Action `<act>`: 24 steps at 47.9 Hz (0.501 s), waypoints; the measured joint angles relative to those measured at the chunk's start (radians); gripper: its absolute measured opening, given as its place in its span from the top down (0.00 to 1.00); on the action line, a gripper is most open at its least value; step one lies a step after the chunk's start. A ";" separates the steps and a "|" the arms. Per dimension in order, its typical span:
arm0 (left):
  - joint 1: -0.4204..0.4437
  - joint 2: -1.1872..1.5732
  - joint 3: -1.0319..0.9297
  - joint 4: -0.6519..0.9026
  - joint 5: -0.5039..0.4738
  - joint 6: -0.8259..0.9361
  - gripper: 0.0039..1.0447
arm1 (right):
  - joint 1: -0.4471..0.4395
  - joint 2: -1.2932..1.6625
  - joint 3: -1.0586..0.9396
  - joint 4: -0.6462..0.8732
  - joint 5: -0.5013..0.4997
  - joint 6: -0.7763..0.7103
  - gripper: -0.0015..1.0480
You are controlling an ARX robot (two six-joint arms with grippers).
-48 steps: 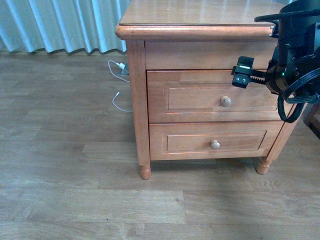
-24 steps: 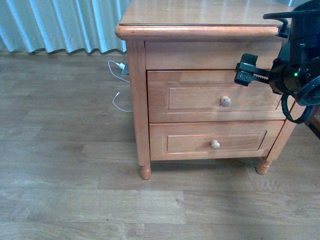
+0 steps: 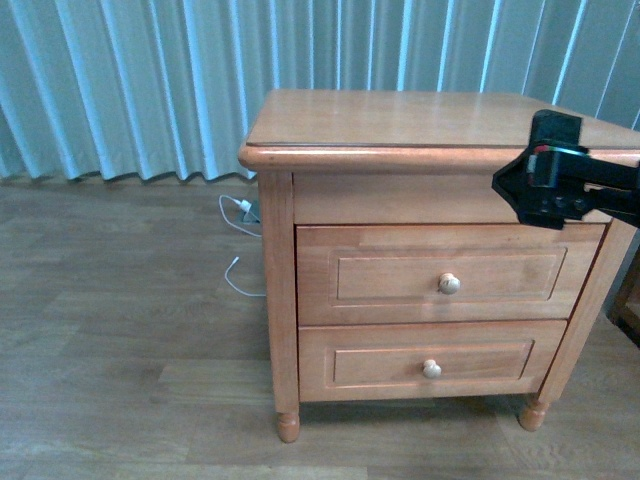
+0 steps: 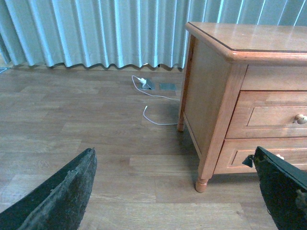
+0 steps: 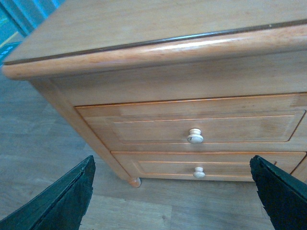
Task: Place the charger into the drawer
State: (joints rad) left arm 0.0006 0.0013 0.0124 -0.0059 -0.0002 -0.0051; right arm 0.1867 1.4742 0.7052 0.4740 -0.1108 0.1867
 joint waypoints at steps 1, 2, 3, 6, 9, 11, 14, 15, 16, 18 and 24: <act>0.000 0.000 0.000 0.000 0.000 0.000 0.05 | 0.002 -0.017 -0.010 -0.002 0.000 -0.005 0.08; 0.000 0.000 0.000 0.000 0.000 0.000 0.05 | 0.007 -0.053 -0.029 -0.005 0.000 -0.013 0.08; 0.000 0.000 0.000 0.000 0.000 0.000 0.05 | 0.011 -0.087 -0.048 -0.010 0.000 -0.022 0.08; 0.000 0.000 0.000 0.000 0.000 0.000 0.05 | 0.021 -0.193 -0.103 -0.035 0.001 -0.043 0.08; 0.000 0.000 0.000 0.000 0.000 0.000 0.05 | 0.023 -0.307 -0.159 -0.072 0.006 -0.059 0.08; 0.000 0.000 0.000 0.000 0.000 0.000 0.05 | 0.019 -0.393 -0.197 -0.112 0.013 -0.062 0.08; 0.000 0.000 0.000 0.000 0.000 0.000 0.05 | 0.009 -0.478 -0.232 -0.156 0.012 -0.063 0.08; 0.000 0.000 0.000 0.000 0.000 0.000 0.05 | 0.003 -0.513 -0.244 -0.176 0.012 -0.063 0.08; 0.000 0.000 0.000 0.000 0.000 0.000 0.05 | -0.004 -0.548 -0.255 -0.198 0.009 -0.063 0.08; 0.000 0.000 0.000 0.000 0.000 0.000 0.05 | -0.027 -0.638 -0.283 -0.254 -0.006 -0.063 0.08; 0.000 0.000 0.000 0.000 0.000 0.000 0.05 | -0.147 -0.884 -0.339 -0.414 -0.058 -0.050 0.08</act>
State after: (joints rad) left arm 0.0006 0.0013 0.0124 -0.0055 -0.0002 -0.0051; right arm 0.0395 0.5900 0.3664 0.0597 -0.1692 0.1371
